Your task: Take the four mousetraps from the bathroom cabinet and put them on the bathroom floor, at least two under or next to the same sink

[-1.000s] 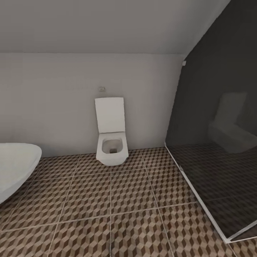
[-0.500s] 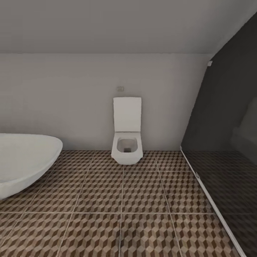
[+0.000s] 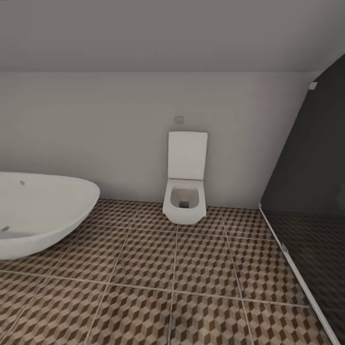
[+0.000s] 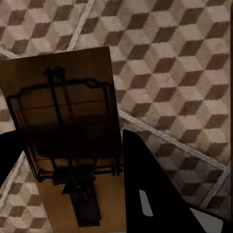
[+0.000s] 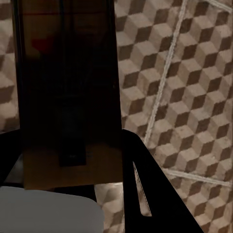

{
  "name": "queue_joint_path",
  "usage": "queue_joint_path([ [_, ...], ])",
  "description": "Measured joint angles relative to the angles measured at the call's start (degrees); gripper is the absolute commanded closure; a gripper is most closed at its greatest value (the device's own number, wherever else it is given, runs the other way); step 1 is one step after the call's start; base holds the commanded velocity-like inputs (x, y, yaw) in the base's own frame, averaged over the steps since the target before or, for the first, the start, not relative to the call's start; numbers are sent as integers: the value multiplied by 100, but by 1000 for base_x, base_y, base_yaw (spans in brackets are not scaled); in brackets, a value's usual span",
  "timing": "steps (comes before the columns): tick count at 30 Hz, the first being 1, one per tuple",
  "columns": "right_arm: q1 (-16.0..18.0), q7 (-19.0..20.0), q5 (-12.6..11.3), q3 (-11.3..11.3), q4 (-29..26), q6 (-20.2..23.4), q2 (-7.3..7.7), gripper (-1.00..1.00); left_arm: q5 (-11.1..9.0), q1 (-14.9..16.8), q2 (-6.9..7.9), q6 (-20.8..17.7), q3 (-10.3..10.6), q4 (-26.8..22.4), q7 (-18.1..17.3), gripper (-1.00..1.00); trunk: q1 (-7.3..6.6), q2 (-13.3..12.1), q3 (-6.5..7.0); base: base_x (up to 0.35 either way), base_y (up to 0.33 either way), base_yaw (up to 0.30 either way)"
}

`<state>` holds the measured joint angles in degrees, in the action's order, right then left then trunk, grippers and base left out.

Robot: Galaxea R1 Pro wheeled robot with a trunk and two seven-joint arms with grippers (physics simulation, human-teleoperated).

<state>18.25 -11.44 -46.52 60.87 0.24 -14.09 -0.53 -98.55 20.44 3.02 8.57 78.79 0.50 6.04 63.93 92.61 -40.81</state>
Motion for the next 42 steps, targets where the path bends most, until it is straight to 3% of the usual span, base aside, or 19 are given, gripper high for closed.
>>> queue_joint_path([
  [12, 2, 34, -34, -2, -15, 9, -25, 100, 6, -3, -4, 4, 8, 0, -6, 100, 0, 0, 1, 333, 0, -3],
  [24, 1, 45, -34, -9, -16, 2, -6, 100, 7, -2, -5, -5, 9, 0, -6, 100, 0, 0, 65, 335, 0, -170],
  [42, 2, 42, -12, -2, -14, 17, -17, 100, 6, -2, -13, -5, 17, -4, -9, 100, 0, 0, 71, 335, 0, -6],
])
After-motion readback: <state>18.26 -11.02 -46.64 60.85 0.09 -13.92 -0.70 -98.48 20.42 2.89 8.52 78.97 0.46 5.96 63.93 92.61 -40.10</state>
